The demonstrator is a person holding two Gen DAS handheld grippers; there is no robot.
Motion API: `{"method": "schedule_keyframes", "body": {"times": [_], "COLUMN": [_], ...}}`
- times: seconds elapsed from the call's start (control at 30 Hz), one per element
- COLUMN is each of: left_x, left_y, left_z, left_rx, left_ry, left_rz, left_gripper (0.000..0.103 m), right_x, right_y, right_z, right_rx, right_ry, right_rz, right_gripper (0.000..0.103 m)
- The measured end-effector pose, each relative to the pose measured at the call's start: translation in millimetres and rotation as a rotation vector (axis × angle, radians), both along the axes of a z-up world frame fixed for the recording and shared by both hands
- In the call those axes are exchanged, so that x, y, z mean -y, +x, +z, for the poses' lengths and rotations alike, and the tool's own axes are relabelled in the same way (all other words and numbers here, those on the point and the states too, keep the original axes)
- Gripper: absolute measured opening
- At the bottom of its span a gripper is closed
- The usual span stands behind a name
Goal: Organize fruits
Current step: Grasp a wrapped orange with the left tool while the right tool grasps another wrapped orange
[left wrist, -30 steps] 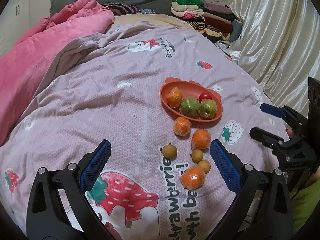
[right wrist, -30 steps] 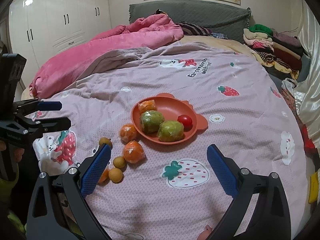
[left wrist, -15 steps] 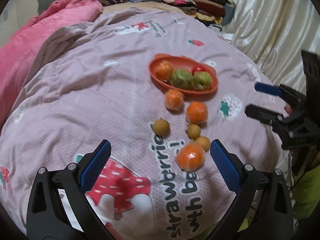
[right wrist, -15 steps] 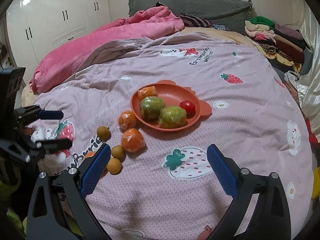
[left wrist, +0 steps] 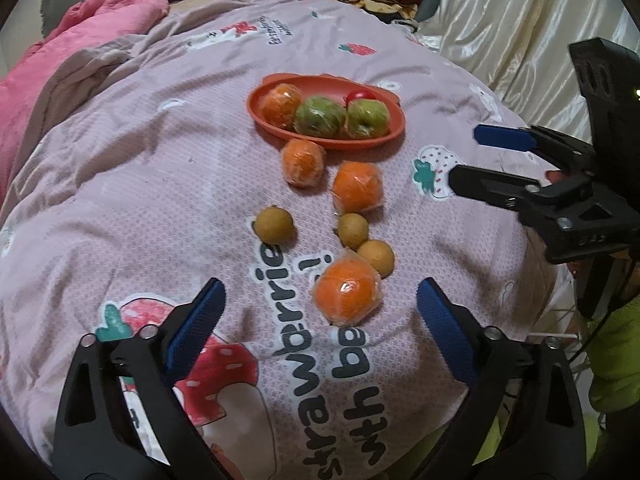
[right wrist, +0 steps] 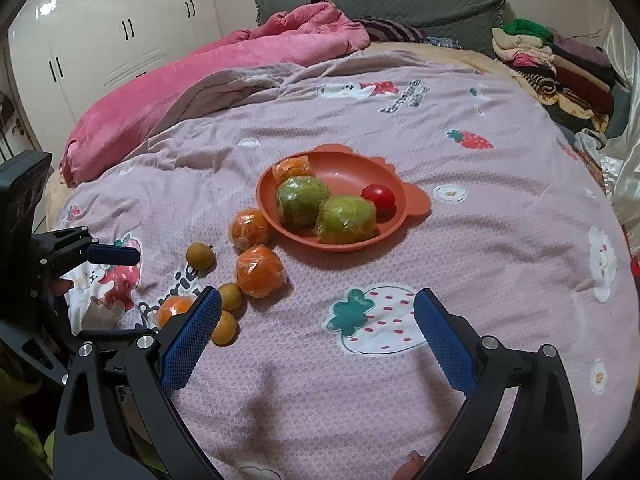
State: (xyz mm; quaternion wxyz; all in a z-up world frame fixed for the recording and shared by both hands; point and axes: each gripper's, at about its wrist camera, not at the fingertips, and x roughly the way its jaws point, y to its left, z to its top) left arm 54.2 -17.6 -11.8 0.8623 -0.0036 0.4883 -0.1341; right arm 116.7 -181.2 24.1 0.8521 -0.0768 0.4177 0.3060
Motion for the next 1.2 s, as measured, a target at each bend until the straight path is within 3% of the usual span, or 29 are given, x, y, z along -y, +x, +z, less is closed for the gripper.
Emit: {"method": "schedule_keyframes", "body": {"times": [0.33,0.37,0.5,0.77,1.2], "left_x": [8.6,9.1,10.3,9.5,11.7], "left_y": [10.3,11.1,15.0,17.3,22.3], "left_z": [-18.6,-20.3,-26.5,-29.8,-31.6], "left_rx": [-0.068,-0.074,-0.096,-0.106,-0.105], "left_ry": [-0.042,-0.044,-0.056,-0.068,-0.074], "left_rz": [-0.044,-0.045,-0.051,-0.048,-0.045], "left_gripper": [0.061,0.061,0.042,0.036,0.034], "right_x": [-18.3,-19.7,-29.3,-52.7,-65.1], "right_y": [15.7,16.7,21.0,32.1,37.8], "right_z": [-18.2,-19.3,-26.0,-37.5,-45.4], "right_rx": [-0.082,-0.087,-0.115,-0.183,-0.175], "right_ry": [0.035,0.035,0.034,0.057,0.045], "right_rz": [0.061,0.066,0.094,0.154,0.197], "right_gripper": [0.095,0.09,0.077,0.044,0.036]}}
